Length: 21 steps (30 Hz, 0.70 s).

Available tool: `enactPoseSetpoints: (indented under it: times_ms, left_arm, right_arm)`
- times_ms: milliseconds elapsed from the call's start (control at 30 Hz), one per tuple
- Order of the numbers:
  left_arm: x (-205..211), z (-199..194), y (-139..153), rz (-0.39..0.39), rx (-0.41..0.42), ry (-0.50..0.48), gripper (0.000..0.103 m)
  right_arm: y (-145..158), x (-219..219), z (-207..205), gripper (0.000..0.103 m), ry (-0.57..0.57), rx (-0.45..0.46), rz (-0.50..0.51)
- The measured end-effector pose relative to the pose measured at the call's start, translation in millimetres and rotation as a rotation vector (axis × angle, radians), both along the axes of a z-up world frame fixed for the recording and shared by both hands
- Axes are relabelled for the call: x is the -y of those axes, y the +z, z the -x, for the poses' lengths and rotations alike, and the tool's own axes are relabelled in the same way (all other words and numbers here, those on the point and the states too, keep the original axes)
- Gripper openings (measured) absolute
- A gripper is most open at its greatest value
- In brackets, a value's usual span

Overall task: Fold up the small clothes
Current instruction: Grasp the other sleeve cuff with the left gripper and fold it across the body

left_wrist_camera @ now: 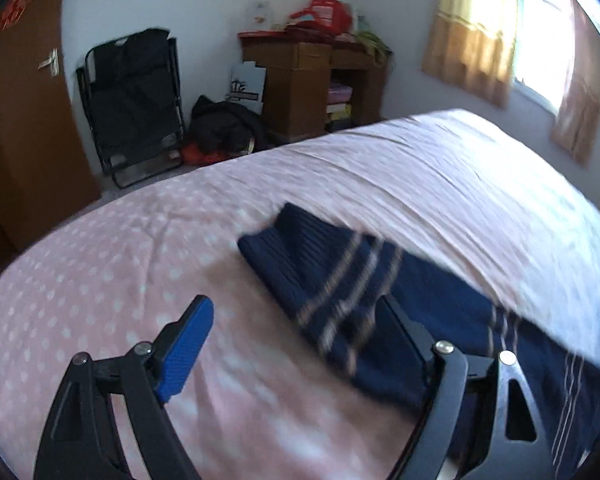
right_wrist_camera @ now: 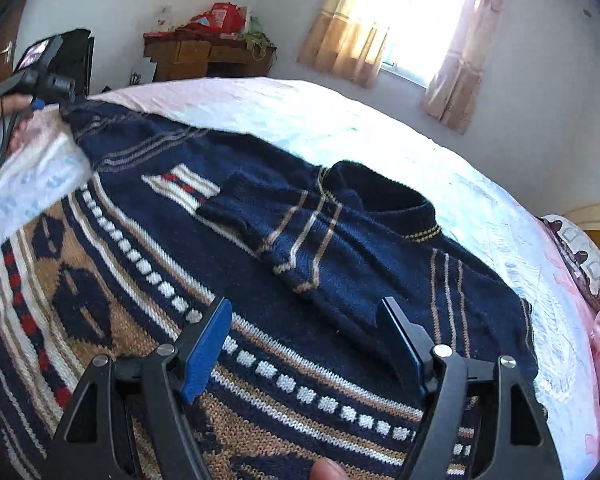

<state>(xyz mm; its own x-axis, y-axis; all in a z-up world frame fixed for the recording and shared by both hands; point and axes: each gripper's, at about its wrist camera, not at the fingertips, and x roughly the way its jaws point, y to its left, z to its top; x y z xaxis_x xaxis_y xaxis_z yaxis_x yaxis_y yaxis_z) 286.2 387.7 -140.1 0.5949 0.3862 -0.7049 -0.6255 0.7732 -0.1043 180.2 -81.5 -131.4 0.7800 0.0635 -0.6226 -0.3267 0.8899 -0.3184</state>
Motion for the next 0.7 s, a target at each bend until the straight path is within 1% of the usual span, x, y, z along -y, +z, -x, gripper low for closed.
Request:
enactPoseSetpoints:
  times_ms: [67,100,167,233,267,300,333,367,400,633,700]
  left_arm:
    - [-14,-8,-7,0.038,-0.006,0.011,0.084]
    - [-19,-12,-10,0.051,-0.01,0.017,0.081]
    - [-27,-15,-17,0.106,-0.003,0.021,0.077]
    - [-29,-21,-21,0.114,0.006,0.025,0.075]
    - [-28,-22,-21,0.109,0.01,0.014,0.066]
    - [-27,-23,-22,0.105,0.007,-0.002,0.049]
    - [-25,-23,-21,0.102,0.001,-0.007,0.04]
    - [-24,-23,-19,0.11,0.003,-0.016,0.017]
    - [-24,-23,-17,0.138,0.02,-0.054,0.01]
    - [-30,-13,-9,0.197,0.086,-0.066,0.009]
    - [-28,-9,-3,0.225,0.118,-0.081,0.009]
  right_arm:
    - [-6,-2,-2,0.075,-0.003,-0.017,0.02]
    - [-7,-3,-3,0.075,-0.003,-0.021,0.025]
    - [-8,-4,-2,0.075,-0.001,-0.018,0.031]
    - [-8,-4,-1,0.075,-0.002,-0.016,0.034]
    - [-9,-4,-2,0.075,-0.004,-0.018,0.035]
    - [-10,-5,-2,0.075,-0.007,-0.02,0.037]
    - [-11,-5,-3,0.075,-0.01,-0.026,0.04]
    - [-12,-4,-4,0.075,-0.014,-0.031,0.043]
    - [-13,-5,-5,0.075,-0.017,-0.034,0.046]
    - [-15,-5,-4,0.075,-0.024,-0.027,0.063]
    - [-15,-6,-4,0.075,-0.024,-0.023,0.066]
